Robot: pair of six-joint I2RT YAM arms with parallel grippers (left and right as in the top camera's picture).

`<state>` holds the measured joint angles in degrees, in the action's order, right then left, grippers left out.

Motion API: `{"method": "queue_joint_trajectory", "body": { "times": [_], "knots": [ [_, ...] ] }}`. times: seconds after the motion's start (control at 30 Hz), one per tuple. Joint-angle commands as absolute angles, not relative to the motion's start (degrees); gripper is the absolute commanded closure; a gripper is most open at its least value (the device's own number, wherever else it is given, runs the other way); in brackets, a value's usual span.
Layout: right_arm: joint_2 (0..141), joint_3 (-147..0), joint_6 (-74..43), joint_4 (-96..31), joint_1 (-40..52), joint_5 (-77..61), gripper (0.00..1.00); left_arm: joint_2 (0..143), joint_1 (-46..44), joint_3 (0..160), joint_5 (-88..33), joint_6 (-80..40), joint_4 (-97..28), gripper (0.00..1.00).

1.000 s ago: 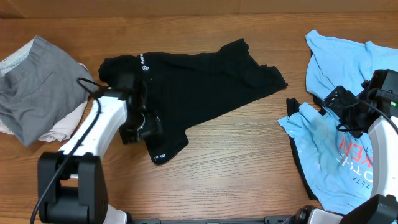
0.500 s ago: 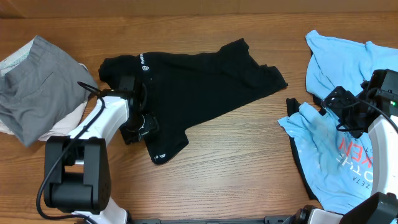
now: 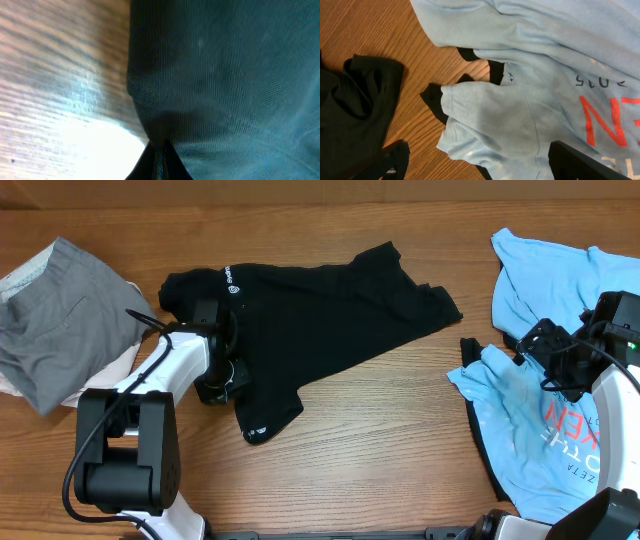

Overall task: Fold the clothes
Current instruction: 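Grasp the black t-shirt edge with the left gripper and pull it left, then grasp the black t-shirt's right edge with the right gripper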

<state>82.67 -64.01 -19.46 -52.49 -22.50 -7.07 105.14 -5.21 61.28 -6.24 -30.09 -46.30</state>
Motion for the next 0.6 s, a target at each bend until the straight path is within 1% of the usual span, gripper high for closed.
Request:
{"method": "queue_joint_trajectory", "body": {
  "times": [0.0,0.1,0.27,0.43,0.57],
  "knots": [
    [83.07,-64.18,-19.11,-52.21,-22.52,-7.20,0.07,107.87,-5.13,60.49,-7.97,-29.32,-49.28,0.96],
    [83.07,-64.18,-19.07,-52.42,-22.50,-8.10,0.08,107.57,-4.16,61.06,-7.97,-27.59,-52.07,0.96],
    [83.07,-64.18,-14.48,-52.38,-21.39,-14.87,0.13,103.13,0.38,61.71,-8.51,-23.00,-58.28,0.96],
    [84.23,-64.18,-13.04,-51.68,-15.33,-15.33,0.16,96.92,7.40,61.71,-9.04,-20.84,-61.71,0.96],
    [88.36,-64.18,-13.06,-50.46,-8.14,-15.42,0.20,96.23,8.27,61.67,-9.08,-20.53,-61.49,0.96]
  ]
}}
